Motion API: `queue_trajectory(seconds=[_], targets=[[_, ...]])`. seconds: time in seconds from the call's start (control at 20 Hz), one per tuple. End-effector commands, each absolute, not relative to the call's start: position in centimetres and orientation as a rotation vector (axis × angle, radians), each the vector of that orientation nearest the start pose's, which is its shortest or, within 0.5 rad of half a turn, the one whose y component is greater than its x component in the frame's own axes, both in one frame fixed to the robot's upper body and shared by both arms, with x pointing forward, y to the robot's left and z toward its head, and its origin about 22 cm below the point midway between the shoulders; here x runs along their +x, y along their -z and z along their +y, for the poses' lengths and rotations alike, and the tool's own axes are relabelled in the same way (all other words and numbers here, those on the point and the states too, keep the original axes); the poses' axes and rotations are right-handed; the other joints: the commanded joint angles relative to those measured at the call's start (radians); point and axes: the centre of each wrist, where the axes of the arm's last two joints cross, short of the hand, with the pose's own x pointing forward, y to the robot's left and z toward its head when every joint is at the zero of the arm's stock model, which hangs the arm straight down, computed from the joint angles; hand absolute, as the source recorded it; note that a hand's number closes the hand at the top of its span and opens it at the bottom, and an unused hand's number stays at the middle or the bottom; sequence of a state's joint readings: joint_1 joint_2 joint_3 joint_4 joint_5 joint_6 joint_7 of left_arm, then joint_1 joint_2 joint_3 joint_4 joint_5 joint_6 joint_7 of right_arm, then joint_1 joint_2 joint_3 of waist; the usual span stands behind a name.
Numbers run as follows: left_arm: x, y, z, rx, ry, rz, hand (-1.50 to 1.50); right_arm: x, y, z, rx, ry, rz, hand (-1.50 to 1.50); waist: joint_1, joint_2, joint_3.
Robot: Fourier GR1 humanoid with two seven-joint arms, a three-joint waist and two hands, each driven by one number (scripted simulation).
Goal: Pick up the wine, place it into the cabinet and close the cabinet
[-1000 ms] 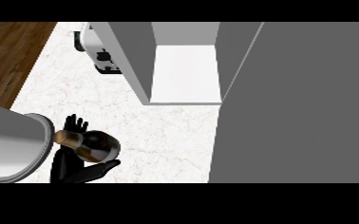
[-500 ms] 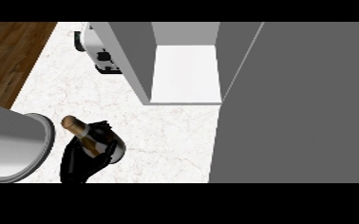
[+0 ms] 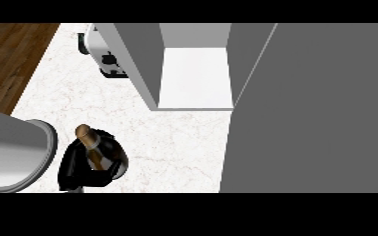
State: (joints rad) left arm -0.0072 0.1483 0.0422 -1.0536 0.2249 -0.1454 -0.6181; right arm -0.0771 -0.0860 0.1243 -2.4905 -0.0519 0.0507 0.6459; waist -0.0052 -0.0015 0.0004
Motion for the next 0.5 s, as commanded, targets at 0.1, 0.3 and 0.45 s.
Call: queue_trajectory(seconds=[0.1, 0.3, 0.45], targets=[[22.3, 10.2, 31.7, -0.110, -0.055, -1.749, 1.50, 11.2, -22.1, -21.8, 0.196, -0.247, -1.947, -1.50, -0.003, 0.000, -0.001], [24.0, 9.0, 32.1, -0.085, -0.051, -1.822, 1.50, 12.8, -21.8, -21.1, 0.179, -0.265, -1.935, -1.50, 0.001, 0.001, -0.001], [22.9, 8.3, 31.1, -0.046, -0.030, -1.874, 1.50, 13.3, -21.7, -20.9, 0.179, -0.234, -1.925, -1.50, 0.005, 0.000, 0.000]])
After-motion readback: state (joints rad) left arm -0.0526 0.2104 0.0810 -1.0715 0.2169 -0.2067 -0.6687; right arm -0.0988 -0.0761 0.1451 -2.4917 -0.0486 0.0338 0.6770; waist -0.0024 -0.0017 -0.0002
